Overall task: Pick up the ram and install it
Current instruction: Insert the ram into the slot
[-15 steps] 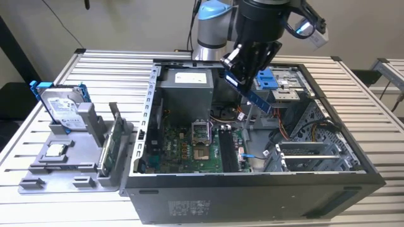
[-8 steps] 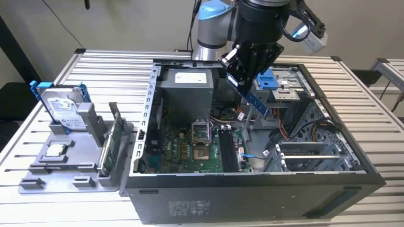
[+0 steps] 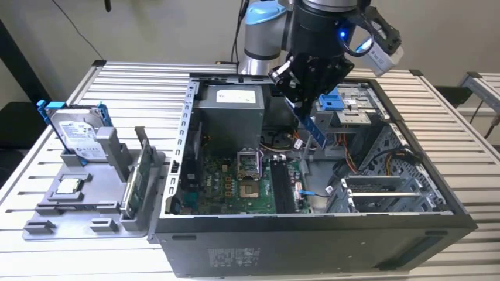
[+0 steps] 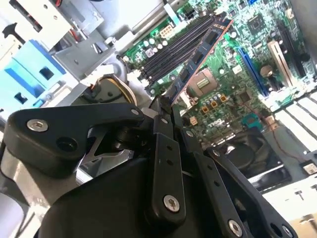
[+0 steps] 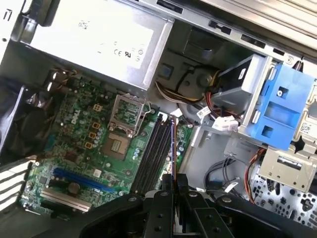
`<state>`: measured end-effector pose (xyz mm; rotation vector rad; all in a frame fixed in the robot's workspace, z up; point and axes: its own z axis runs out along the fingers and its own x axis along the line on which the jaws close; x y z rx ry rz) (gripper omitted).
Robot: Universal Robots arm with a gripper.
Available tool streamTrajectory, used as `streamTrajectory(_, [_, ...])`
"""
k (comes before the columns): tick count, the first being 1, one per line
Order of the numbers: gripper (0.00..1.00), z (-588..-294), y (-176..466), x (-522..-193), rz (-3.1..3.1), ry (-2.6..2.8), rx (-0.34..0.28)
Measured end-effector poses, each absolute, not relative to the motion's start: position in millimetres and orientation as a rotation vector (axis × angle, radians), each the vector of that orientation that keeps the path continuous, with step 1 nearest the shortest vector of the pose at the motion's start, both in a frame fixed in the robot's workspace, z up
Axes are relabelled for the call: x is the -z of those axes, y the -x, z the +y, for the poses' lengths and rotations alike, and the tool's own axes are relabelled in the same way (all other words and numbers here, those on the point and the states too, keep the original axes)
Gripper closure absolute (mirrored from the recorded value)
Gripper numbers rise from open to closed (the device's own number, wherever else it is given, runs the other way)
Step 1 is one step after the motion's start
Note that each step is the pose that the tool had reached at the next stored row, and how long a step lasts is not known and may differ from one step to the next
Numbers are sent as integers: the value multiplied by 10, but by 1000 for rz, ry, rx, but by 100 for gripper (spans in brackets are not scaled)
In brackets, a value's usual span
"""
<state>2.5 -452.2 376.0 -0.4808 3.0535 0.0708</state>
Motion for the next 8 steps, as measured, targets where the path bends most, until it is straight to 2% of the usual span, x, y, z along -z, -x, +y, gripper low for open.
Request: streamTrajectory(8, [86,-4522,-25,-3699,3077,261,-65])
